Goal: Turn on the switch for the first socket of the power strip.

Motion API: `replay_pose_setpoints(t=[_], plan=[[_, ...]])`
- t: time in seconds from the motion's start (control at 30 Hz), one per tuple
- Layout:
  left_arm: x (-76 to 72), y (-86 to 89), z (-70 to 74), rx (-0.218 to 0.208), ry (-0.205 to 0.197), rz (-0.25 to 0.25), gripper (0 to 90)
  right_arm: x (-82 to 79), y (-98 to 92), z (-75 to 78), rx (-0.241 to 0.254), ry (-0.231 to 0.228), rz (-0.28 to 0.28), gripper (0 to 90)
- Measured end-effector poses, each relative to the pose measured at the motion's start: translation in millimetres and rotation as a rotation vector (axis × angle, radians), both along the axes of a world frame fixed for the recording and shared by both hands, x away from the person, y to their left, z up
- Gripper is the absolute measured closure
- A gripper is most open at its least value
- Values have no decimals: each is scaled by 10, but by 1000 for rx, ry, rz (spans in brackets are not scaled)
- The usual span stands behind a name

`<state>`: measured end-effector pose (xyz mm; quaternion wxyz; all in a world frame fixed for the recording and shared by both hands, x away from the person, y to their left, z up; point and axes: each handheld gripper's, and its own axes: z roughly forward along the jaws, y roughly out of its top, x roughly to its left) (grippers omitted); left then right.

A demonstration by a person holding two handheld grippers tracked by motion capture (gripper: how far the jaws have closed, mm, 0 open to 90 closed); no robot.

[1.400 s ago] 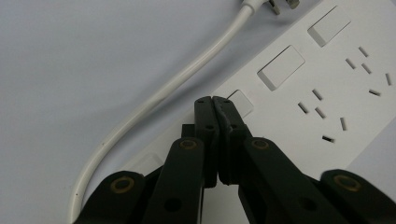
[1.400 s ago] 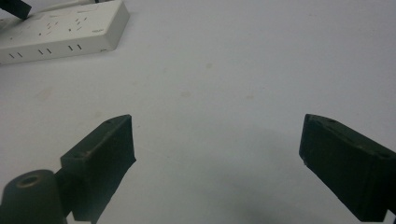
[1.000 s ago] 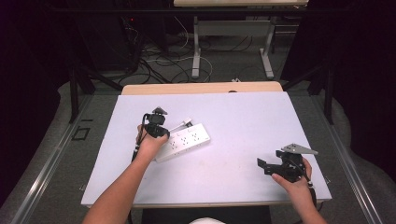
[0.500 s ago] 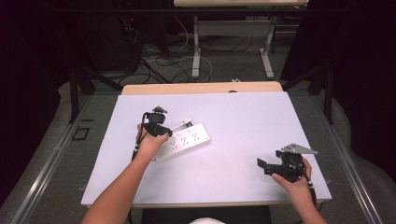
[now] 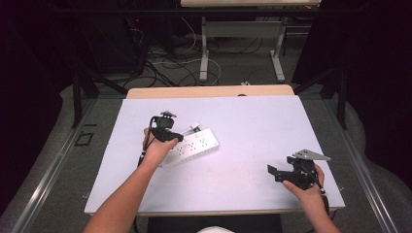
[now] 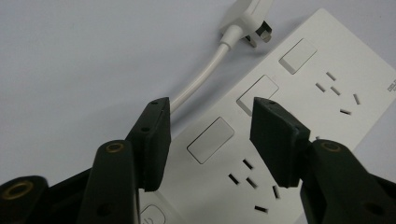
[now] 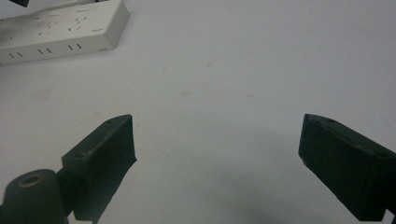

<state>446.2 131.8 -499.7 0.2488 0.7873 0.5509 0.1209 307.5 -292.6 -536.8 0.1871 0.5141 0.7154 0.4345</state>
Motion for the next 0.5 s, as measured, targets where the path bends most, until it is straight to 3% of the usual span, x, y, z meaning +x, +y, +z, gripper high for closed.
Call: replay_pose_setpoints(t=[0.17,0.33,0.5], plan=[[-12,-25,18,18,-40,-29,396,-3,0,2,-2,-2,-1,102],[-21,-25,43,-1,-95,-77,348,-2,-3,1,-1,-2,-1,102],[-46,-30,80,-6,-116,-99,302,-3,-3,2,-2,-1,-1,102]])
